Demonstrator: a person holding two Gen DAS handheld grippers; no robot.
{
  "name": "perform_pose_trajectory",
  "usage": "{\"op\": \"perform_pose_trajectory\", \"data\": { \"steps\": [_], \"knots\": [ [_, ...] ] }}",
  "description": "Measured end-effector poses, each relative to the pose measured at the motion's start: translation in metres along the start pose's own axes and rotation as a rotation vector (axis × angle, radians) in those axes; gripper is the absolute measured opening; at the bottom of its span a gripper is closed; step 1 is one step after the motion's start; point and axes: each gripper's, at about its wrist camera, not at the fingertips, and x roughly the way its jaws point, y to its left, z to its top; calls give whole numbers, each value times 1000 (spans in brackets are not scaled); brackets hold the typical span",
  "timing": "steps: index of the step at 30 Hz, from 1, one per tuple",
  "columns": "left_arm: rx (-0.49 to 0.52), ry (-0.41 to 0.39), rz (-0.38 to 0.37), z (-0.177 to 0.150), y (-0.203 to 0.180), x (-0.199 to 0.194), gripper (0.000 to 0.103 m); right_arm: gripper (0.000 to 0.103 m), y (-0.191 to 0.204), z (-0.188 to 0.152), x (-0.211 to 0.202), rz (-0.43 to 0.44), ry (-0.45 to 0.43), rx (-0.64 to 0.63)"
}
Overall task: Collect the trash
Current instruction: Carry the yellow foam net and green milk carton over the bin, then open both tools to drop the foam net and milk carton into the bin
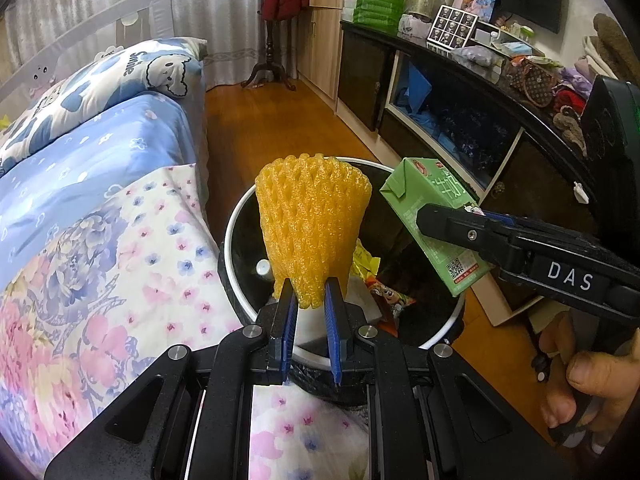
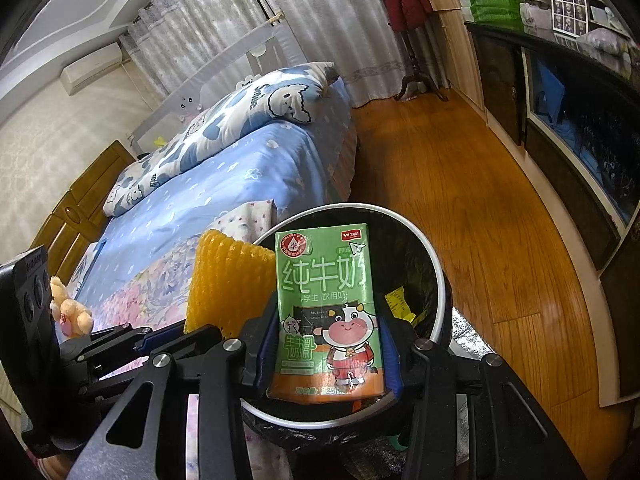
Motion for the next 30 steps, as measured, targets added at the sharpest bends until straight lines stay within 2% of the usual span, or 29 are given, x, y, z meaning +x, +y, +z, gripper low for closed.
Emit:
{"op": "perform_pose_trajectory", "data": {
  "steps": [30],
  "knots": [
    [-6,8,6,5,4,7,13,44,-3,1,11,-5,14,6]
  ]
}}
